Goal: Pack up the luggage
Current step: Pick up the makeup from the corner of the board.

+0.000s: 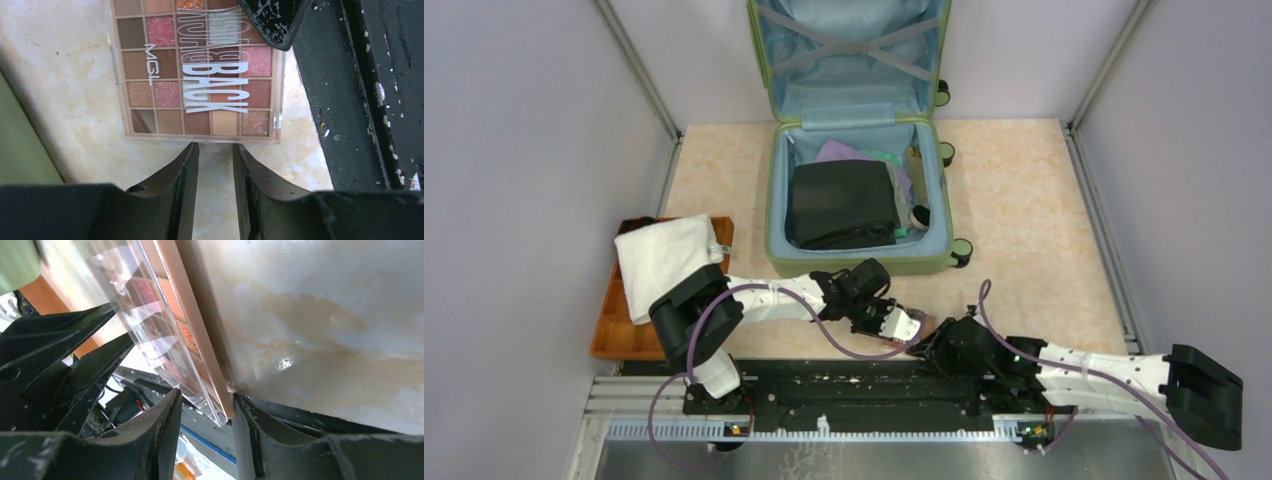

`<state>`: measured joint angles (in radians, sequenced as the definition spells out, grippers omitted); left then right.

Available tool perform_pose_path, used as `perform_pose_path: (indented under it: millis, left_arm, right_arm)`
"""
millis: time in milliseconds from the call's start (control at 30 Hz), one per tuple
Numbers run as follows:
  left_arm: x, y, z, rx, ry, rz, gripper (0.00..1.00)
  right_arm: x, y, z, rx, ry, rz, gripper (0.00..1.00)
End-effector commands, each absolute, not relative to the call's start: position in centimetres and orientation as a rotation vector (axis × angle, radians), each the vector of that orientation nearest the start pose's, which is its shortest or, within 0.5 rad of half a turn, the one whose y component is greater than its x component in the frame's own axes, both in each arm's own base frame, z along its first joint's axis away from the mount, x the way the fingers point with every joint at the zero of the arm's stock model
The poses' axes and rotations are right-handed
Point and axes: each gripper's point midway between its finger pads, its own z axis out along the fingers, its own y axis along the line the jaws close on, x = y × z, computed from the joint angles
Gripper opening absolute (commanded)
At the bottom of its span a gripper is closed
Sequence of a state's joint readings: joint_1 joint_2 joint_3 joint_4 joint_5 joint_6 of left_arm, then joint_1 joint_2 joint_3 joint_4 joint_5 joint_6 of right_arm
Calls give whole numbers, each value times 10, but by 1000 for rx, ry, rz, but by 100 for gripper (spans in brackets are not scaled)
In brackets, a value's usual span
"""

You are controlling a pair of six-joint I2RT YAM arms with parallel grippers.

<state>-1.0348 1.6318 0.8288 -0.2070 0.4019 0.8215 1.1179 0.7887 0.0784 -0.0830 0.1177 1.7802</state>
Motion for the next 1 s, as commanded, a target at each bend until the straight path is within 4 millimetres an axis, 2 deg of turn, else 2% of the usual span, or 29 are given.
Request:
perform_pose_path:
  millis: [0,300,467,633,800,833,933,967]
  left_arm:
    - [116,-309,-2,2268,1454,-662,38]
    - [120,-307,14,2253,1486,-647,37]
    - [125,-304,29,2220,1538,-664,37]
    - [151,-291,63,2122,1622,-670,37]
    - [173,-259,121,1989,1676,-727,41]
    - [175,-253,133,1962,1686,-725,46]
    - [192,-243,171,1822,1708,-697,89]
    - [197,-240,182,1780,1717,-703,97]
  right_arm:
    - [134,233,64,920,2245,1195,22]
    - [134,234,81,871,2205,1247,2]
    - [138,233,91,846,2189,1220,0]
    - [138,226,92,815,2218,1133,0]
    - [129,223,109,638,2299,1044,0]
    - [126,224,115,579,2321,1036,0]
    - [112,238,136,356,2376,1083,0]
    - [107,245,144,278,2390,1107,0]
